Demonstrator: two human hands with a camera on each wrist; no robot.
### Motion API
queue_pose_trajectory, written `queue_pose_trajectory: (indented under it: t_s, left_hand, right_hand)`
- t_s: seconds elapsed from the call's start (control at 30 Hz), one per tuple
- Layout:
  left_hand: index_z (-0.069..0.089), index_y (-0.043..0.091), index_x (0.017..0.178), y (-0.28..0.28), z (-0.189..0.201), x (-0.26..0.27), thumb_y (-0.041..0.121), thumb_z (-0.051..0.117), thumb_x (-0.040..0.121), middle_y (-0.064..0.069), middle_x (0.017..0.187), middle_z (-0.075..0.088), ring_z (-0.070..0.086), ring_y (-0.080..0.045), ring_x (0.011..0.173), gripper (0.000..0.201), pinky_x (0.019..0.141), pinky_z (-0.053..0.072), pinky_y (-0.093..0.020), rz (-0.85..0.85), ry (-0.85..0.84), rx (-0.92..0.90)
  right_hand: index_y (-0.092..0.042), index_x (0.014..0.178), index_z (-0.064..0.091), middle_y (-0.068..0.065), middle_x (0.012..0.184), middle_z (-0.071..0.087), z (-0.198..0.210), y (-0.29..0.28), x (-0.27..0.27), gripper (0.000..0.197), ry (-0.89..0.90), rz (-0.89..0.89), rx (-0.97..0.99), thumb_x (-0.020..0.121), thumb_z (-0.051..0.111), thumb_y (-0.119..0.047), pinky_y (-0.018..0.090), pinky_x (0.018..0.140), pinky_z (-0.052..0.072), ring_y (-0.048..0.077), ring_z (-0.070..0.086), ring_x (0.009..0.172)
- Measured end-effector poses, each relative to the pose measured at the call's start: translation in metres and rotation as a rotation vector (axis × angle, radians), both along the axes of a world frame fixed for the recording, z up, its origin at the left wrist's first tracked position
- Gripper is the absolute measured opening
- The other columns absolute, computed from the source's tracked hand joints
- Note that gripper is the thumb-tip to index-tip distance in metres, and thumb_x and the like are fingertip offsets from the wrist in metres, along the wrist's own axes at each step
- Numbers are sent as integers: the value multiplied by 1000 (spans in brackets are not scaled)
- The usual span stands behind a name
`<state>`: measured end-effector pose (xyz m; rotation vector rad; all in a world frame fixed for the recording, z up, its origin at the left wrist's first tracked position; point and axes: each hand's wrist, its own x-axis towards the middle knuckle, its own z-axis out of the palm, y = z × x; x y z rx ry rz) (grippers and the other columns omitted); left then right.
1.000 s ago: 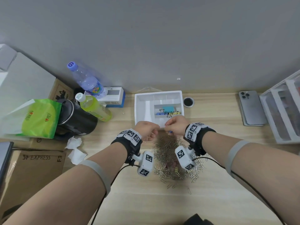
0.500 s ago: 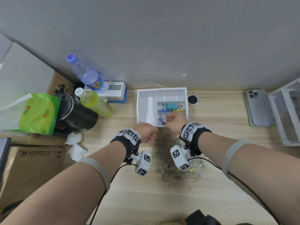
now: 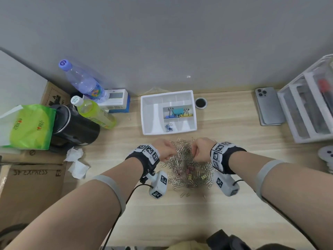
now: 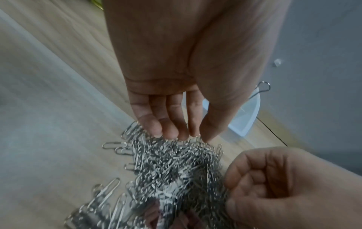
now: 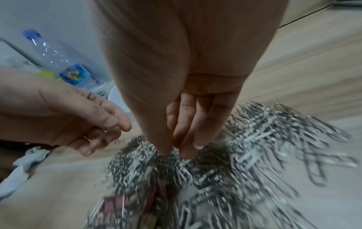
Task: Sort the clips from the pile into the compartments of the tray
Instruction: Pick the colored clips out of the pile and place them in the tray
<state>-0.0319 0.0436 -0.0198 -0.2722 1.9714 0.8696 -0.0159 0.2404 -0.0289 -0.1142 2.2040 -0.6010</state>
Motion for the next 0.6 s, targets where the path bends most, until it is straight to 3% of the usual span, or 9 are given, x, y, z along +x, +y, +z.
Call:
queue_pose_trajectory:
  t_s: [0.1, 0.2, 0.33, 0.5, 0.6]
  left_hand:
    - [73, 11, 99, 6, -4, 12, 17, 73, 85, -7, 77, 67, 60, -17, 65, 15, 69, 58, -27, -63, -10, -25]
    - [73, 17, 91, 9, -8, 25, 26, 79, 75, -4, 74, 72, 66, -17, 65, 19, 78, 62, -37, -135, -23, -66]
    - [74, 12, 87, 11, -10, 37, 20, 79, 75, -4, 69, 72, 67, -15, 62, 15, 75, 63, -38, -188, -23, -95]
    - [67, 11, 87, 8, -12, 49, 11, 80, 78, -6, 72, 72, 70, -16, 69, 16, 71, 63, -31, -148, -5, -106]
    - [64, 11, 88, 6, -12, 55, 9, 80, 78, -8, 72, 70, 70, -20, 70, 19, 75, 63, -34, -103, 0, -102]
  right_hand:
    - [-18, 85, 69, -4, 83, 71, -4, 8, 16, 18, -13, 116, 44, 71, 79, -22, 28, 67, 58, 15, 68, 78]
    - [-20, 82, 67, -6, 80, 71, -7, 12, 29, 25, -25, 227, 89, 66, 83, -30, 31, 68, 59, 14, 68, 75]
    - [-20, 83, 63, -2, 86, 65, -11, 9, 45, 33, 69, 337, 163, 65, 82, -39, 31, 63, 55, 18, 64, 75]
    - [-16, 91, 61, 6, 93, 66, -14, 1, 60, 17, 135, 376, 223, 76, 68, -16, 40, 74, 59, 26, 64, 84]
    - [-11, 95, 63, 7, 94, 65, -13, -1, 62, 20, 126, 341, 198, 76, 63, -9, 38, 75, 59, 25, 64, 85]
